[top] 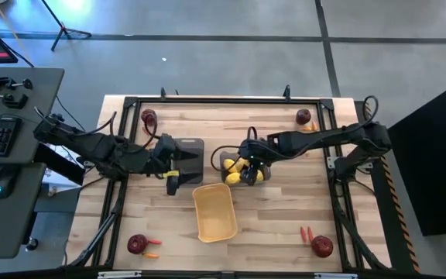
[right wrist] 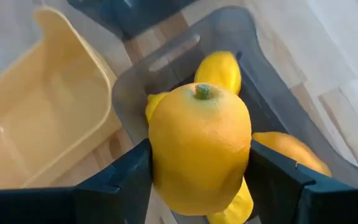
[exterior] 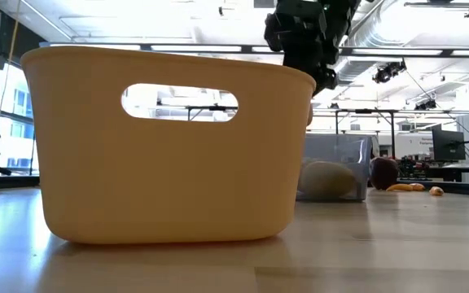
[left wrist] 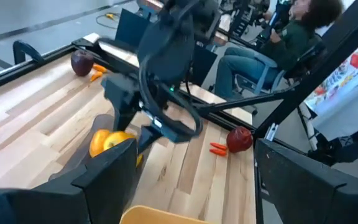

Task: Sort produce into baskets
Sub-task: Put the lemon into the right black bin, then put the apple into the yellow bin

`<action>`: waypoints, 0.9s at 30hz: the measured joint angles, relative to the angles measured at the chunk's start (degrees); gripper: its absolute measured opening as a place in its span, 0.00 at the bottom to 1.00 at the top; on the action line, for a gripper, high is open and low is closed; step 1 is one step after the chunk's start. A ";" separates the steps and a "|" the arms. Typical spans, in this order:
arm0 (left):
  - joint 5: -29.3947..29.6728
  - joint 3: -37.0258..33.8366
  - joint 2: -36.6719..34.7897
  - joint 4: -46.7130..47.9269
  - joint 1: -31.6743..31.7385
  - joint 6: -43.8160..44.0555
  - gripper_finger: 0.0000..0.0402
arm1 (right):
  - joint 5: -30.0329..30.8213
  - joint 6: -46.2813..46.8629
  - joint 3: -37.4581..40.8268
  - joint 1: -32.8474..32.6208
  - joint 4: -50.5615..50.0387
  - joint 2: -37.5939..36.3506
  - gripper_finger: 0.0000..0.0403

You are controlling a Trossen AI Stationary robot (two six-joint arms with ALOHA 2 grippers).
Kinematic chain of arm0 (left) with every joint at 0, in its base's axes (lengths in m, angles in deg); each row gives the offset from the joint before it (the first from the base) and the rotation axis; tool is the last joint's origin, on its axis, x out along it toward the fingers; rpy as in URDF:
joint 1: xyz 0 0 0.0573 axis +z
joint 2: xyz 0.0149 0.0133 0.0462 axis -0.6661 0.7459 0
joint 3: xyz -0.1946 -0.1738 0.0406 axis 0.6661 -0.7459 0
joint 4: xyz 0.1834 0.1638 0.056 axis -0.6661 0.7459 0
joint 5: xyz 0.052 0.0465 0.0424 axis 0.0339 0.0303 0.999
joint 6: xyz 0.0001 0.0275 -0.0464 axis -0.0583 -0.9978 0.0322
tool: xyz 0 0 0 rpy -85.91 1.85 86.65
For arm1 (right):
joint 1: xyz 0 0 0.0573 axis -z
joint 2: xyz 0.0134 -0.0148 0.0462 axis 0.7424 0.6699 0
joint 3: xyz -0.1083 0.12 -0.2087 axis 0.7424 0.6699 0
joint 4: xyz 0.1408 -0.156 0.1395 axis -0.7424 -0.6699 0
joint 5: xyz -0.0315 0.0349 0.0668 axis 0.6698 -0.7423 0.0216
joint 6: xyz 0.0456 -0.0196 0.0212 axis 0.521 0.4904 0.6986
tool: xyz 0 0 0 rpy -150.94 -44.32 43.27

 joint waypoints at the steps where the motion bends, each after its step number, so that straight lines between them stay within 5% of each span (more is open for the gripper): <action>1: 0.12 0.00 -0.16 0.03 0.01 0.01 0.78 | -0.08 0.00 0.00 0.00 -0.01 0.20 0.55; 10: 1.04 0.00 -1.22 -0.20 1.04 -0.54 0.78 | 3.52 -1.97 0.00 0.78 0.02 0.18 0.56; 16: 1.00 0.00 -1.20 0.09 1.07 -0.53 0.78 | -0.33 -2.68 0.00 0.92 -0.09 0.18 0.58; 27: -0.39 0.00 -1.20 0.12 1.07 -1.54 0.78 | 2.00 0.10 0.00 1.33 0.09 0.18 0.84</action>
